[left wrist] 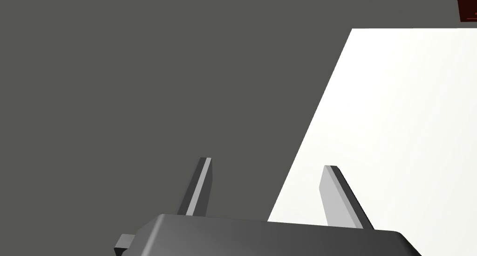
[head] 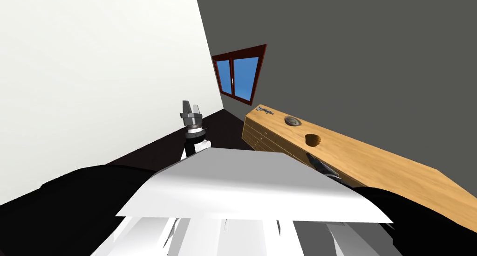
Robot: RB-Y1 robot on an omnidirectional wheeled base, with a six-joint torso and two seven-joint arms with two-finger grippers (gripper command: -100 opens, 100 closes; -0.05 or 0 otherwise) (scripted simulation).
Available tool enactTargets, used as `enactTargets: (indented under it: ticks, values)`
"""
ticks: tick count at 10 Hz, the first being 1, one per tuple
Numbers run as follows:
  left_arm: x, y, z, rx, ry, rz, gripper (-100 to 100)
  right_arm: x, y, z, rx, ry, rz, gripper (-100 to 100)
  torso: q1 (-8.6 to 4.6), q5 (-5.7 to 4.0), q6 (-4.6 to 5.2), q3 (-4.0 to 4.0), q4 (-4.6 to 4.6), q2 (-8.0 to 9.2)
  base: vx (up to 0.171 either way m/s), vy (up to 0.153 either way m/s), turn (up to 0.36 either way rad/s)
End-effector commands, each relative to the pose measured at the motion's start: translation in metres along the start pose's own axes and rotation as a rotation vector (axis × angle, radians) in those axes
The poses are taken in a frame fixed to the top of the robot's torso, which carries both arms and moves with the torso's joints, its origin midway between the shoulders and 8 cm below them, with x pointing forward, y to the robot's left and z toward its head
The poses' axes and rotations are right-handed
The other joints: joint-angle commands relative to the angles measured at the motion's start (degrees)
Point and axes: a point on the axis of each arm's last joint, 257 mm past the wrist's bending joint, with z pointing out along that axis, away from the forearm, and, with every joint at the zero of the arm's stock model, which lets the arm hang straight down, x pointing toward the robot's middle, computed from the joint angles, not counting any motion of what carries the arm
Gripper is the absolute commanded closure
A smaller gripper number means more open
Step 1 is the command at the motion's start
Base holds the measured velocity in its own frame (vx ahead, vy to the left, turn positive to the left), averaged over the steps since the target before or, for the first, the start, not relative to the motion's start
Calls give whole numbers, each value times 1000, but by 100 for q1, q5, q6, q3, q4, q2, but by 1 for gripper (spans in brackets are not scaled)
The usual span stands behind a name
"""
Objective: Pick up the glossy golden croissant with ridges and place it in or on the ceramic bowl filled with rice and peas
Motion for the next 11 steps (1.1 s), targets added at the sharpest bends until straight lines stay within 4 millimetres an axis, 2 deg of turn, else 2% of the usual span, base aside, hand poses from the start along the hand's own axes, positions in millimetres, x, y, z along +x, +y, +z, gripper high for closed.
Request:
enactTargets:
  ticks: [1,5,8,9,10,11]
  values:
    - [0,0,0,0,0,0,0,-3,-20,1,40,22,-58,-100,0,0,0,0,0,0,84,-38,165]
    - [0,0,0,0,0,0,0,-24,-54,5,104,43,-181,-100,-29,-7,-1,-16,-6,-27,131,-95,127]
    - [0,0,0,0,0,0,0,-42,-60,10,116,30,-227,-100,-39,-10,0,-14,-5,-23,120,-135,96]
    - [0,0,0,0,0,0,0,-38,-59,10,114,33,-220,-100,-40,-10,1,-13,-5,-21,49,-64,21]
    - [0,0,0,0,0,0,0,-39,-59,10,115,32,-222,0,-14,-7,3,-2,-1,-1,10,-13,3]
    - [0,0,0,0,0,0,0,-36,-62,15,122,29,-218,-100,7,-1,4,8,3,16,29,-39,59]
